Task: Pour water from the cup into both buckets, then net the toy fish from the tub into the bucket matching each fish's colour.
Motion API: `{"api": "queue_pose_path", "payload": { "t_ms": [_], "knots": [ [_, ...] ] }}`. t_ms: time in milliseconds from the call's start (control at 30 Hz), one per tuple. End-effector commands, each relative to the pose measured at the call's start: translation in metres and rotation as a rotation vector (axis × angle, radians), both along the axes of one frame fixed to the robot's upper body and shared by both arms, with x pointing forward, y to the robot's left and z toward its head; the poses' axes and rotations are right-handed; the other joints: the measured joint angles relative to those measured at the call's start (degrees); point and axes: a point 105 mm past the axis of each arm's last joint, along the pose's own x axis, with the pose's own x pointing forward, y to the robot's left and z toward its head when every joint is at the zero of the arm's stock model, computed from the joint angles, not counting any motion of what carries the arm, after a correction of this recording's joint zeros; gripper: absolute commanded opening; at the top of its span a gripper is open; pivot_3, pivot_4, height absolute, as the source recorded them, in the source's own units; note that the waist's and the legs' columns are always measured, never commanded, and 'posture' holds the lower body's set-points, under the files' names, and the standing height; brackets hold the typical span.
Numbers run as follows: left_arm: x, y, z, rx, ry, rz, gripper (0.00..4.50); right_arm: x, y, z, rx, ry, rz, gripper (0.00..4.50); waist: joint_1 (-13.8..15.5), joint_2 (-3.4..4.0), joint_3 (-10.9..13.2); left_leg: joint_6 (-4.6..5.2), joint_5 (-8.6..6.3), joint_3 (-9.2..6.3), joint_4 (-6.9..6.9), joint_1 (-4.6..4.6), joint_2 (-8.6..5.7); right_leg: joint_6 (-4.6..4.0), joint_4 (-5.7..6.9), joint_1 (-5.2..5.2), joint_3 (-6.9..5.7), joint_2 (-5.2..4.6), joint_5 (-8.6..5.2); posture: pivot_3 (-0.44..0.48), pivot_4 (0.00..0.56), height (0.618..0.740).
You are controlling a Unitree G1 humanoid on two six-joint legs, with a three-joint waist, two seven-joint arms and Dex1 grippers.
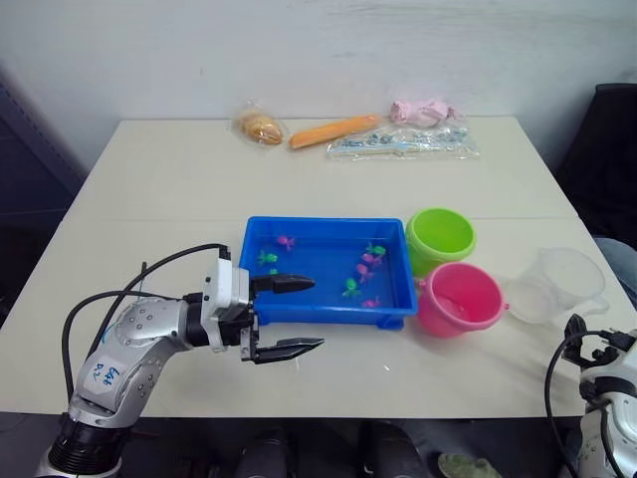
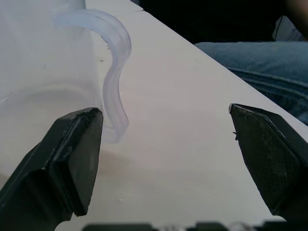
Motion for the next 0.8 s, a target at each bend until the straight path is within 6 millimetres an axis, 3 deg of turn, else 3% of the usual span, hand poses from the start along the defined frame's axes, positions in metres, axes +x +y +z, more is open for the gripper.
{"api": "queue_pose_path", "payload": {
  "t_ms": [33,533,767,800],
  "knots": [
    [0.0,0.0,0.007,-0.006,-0.037,-0.001,4.45,-0.003,-0.007,0.012,-0.02,-0.045,-0.017,4.5,-0.01,0.0,0.0,0.0,0.0,0.0,0.0,0.0,0.0,0.0,0.0,0.0,0.0,0.0,0.0,0.0,0.15,0.74],
    [0.0,0.0,0.007,0.0,-0.051,0.016,4.45,0.012,-0.03,0.018,0.001,-0.084,-0.032,4.5,-0.08,-0.01,0.0,0.01,0.03,0.02,0.0,0.0,0.0,0.0,-0.02,0.0,0.0,0.0,0.0,0.0,0.15,0.74],
    [0.001,-0.001,0.007,0.003,-0.054,0.01,4.45,0.023,-0.031,0.017,0.044,-0.094,0.025,4.5,-0.16,-0.01,0.0,0.02,0.04,0.03,0.0,0.0,0.0,0.02,-0.03,0.01,0.01,0.0,0.01,0.0,0.15,0.74],
    [0.001,-0.001,0.008,0.003,-0.055,0.011,4.5,0.023,-0.031,0.018,0.038,-0.102,0.031,3.94,-0.17,-0.01,0.01,0.02,0.05,0.04,0.0,0.0,0.0,0.02,-0.03,0.01,0.01,0.0,0.02,0.0,0.15,0.74]
  ]
}}
